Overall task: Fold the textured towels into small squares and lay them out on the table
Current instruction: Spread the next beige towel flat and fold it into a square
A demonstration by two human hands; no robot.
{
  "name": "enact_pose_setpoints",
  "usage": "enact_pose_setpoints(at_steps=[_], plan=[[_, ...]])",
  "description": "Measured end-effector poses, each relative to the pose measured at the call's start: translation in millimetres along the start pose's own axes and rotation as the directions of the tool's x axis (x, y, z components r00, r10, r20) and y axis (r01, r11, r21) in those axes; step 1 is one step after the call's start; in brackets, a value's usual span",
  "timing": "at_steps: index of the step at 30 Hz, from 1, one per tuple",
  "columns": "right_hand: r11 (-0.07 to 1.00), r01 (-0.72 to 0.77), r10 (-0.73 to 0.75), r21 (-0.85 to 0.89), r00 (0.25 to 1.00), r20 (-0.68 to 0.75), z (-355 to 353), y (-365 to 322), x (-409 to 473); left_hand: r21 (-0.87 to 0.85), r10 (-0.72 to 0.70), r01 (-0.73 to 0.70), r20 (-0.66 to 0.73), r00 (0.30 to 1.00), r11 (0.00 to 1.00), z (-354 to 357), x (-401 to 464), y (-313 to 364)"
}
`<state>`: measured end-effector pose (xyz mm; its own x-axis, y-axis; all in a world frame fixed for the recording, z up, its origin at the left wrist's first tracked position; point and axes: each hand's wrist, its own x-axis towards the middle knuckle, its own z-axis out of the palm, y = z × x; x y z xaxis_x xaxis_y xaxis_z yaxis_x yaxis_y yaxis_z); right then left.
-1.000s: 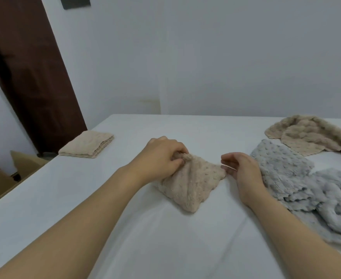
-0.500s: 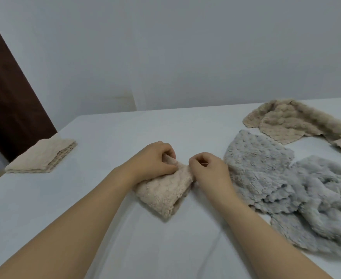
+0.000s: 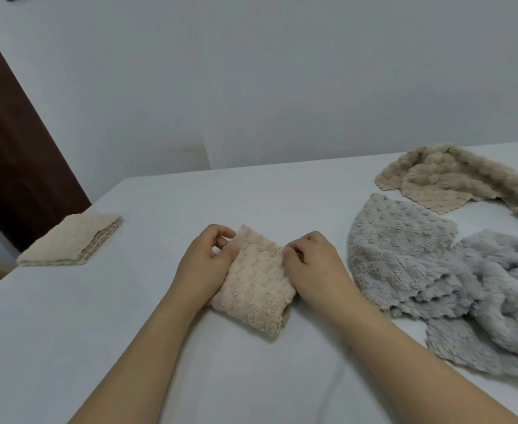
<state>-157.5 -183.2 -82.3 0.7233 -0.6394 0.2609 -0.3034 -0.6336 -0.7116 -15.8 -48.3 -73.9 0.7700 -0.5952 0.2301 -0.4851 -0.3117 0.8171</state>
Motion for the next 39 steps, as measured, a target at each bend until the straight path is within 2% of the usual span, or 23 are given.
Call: enact_pose_setpoints(at_steps=[3, 5, 7, 10, 14, 17, 20, 24, 26, 28, 34, 39], plan=[[0.963, -0.016, 0.016, -0.269, 1.000, -0.003, 2, -2, 0, 0.134, 0.006, -0.007, 0.014, 1.000, 0.991, 1, 1, 1], [0.941, -0.033, 0.033, -0.337, 0.999, -0.005, 1, -3, 0, 0.210, -0.008, 0.002, 0.026, 1.000, 0.978, 2, 3, 3], [0.947, -0.021, 0.015, -0.320, 1.000, -0.019, 1, -3, 1, 0.248, -0.014, 0.006, 0.032, 0.999, 0.969, 2, 4, 3], [0.980, 0.030, -0.037, -0.195, 0.999, -0.035, 0, -3, -1, 0.271, -0.030, 0.016, 0.049, 0.998, 0.962, -1, 3, 3], [0.998, 0.001, -0.001, -0.056, 1.000, -0.011, -3, -5, -1, 0.116, -0.121, 0.103, 0.165, 0.979, 0.988, -13, 2, 1], [0.990, -0.059, 0.069, -0.132, 0.995, 0.074, -7, -10, 1, 0.001, -0.153, 0.156, 0.214, 0.965, 0.988, -19, 3, -5], [0.954, -0.132, 0.190, -0.268, 0.960, 0.205, -11, -20, 16, 0.067, -0.123, 0.112, 0.196, 0.973, 0.991, -14, 5, -13], [0.937, -0.190, 0.305, -0.292, 0.853, 0.424, -16, -46, 43, 0.077, -0.115, 0.100, 0.212, 0.970, 0.992, -12, 4, -17], [0.931, -0.173, 0.321, -0.320, 0.806, 0.498, -20, -65, 49, 0.064, -0.114, 0.102, 0.219, 0.969, 0.993, -13, 4, -17], [0.921, -0.149, 0.327, -0.360, 0.797, 0.508, -17, -74, 54, 0.057, -0.112, 0.102, 0.212, 0.971, 0.993, -12, 4, -17], [0.835, 0.013, 0.257, -0.550, 0.874, 0.412, 9, -62, 62, 0.041, -0.123, 0.117, 0.196, 0.973, 0.992, -15, 5, -18], [0.823, 0.058, 0.239, -0.565, 0.867, 0.437, -2, -53, 68, 0.122, -0.111, 0.094, 0.143, 0.983, 0.988, -13, 3, -13]])
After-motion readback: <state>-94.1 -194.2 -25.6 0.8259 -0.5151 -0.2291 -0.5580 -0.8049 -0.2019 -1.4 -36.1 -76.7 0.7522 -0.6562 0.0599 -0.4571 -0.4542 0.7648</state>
